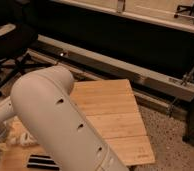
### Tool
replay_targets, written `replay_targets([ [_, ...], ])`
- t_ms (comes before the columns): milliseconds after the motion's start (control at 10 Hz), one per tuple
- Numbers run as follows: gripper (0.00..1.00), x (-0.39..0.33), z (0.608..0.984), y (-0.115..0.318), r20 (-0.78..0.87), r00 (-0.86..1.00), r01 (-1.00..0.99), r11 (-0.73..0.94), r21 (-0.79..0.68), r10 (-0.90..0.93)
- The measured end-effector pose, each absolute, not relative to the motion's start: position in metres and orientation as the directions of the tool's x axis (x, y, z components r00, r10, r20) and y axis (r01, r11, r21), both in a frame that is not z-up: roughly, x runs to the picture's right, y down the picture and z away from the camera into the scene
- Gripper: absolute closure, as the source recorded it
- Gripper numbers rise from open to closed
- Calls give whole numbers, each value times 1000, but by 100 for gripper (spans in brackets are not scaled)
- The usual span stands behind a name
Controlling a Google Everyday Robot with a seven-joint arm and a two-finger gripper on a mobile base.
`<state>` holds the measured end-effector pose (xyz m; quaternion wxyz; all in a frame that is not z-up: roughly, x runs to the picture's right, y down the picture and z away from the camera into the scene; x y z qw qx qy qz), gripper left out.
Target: Stand the bottle upright
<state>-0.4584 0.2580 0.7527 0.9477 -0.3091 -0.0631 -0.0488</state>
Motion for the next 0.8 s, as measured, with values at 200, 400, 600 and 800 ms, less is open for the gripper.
replay_targets([
  [200, 35, -449, 759, 263, 132, 990, 118, 799, -590, -49],
  [400, 35, -440, 766, 262, 123, 992, 91, 798, -595, -21],
  [600, 35, -432, 773, 255, 140, 990, 67, 802, -593, 21],
  [800, 35, -429, 775, 251, 159, 986, 61, 804, -591, 43],
])
